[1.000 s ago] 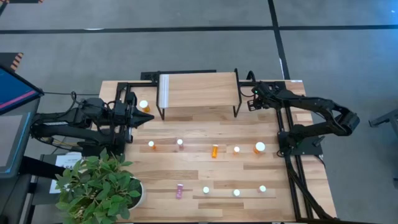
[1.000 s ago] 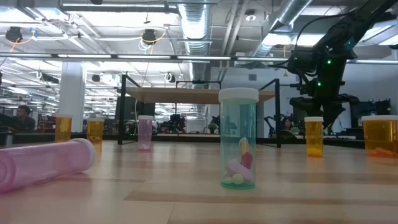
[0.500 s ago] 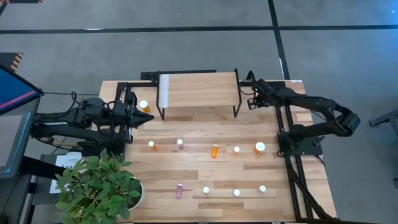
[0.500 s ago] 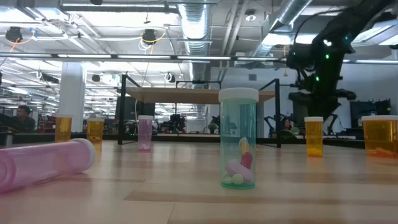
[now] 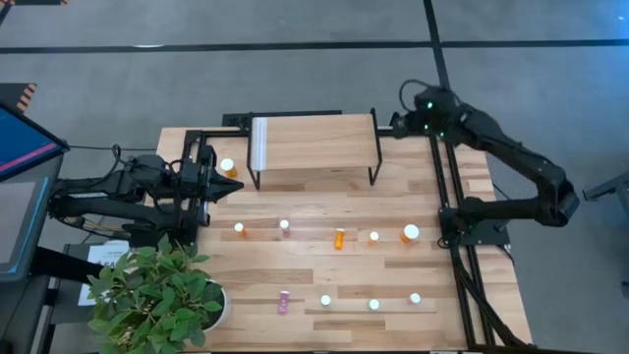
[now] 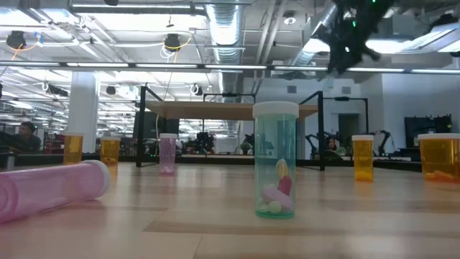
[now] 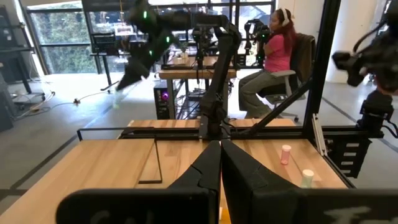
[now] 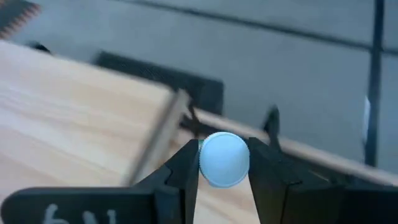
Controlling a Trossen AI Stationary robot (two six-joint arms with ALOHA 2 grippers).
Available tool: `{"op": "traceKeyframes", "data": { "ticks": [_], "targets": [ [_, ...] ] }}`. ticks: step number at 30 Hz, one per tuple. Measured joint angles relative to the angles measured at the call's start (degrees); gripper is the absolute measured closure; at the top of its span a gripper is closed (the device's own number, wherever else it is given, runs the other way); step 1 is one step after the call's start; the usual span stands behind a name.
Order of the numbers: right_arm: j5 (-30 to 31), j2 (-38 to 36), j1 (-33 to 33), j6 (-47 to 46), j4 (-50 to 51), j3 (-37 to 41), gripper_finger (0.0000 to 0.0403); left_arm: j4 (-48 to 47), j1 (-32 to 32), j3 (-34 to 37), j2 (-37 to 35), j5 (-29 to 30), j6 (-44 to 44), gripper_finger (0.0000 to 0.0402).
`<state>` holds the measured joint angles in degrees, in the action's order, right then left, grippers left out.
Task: Pick and place medicine bottles onto shelf by color
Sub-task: Put the top small green pill bottle on the shelf
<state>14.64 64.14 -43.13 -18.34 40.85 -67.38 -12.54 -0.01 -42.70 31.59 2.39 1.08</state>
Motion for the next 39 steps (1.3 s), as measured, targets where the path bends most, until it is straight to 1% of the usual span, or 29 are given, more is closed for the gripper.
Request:
{"op": "traceKeyframes", "data": {
  "ticks": [4, 8, 12, 14, 19, 23, 27, 34, 39],
  "targets": [
    [-0.04, 3.64, 2.5, 3.81, -0.09, -7.49, 0.027, 0.05, -0.02, 0.0, 0.0, 1.52, 0.0, 0.0401],
    [-0.68, 9.47, 4.44, 8.26, 1.06, -15.16, 0.0269, 0.07, -0.02, 0.0, 0.01, 3.45, -0.02, 0.0401],
    [-2.89, 17.03, 5.26, 11.64, 5.85, -23.49, 0.0269, 0.09, -0.01, 0.0, 0.01, 4.33, -0.02, 0.0401],
    [-3.01, 20.73, 5.26, 13.47, 9.08, -27.55, 0.027, 0.12, -0.02, 0.0, 0.0, 4.35, -0.02, 0.0401],
    [-3.01, 29.16, 5.11, 17.08, 14.64, -34.27, 0.0267, 0.11, -0.02, -0.02, 0.01, 4.33, -0.21, 0.0401],
    [-3.01, 34.22, 5.11, 19.01, 17.76, -37.25, 0.0267, 0.07, -0.02, -0.02, 0.01, 4.33, -0.26, 0.0401],
    [-3.03, 37.85, 4.78, 20.2, 18.88, -38.11, 0.0268, 0.03, -0.02, -0.02, 0.0, 4.33, -0.31, 0.0401],
    [-5.67, 41.02, 4.04, 20.31, 18.66, -38.16, 0.0267, -0.04, -0.02, -0.02, 0.0, 4.31, -0.45, 0.0401],
    [-6.26, 41.25, 3.51, 20.13, 17.7, -38.18, 0.0267, -0.08, -0.02, -0.02, 0.0, 4.31, -0.48, 0.0401]
  ]
}}
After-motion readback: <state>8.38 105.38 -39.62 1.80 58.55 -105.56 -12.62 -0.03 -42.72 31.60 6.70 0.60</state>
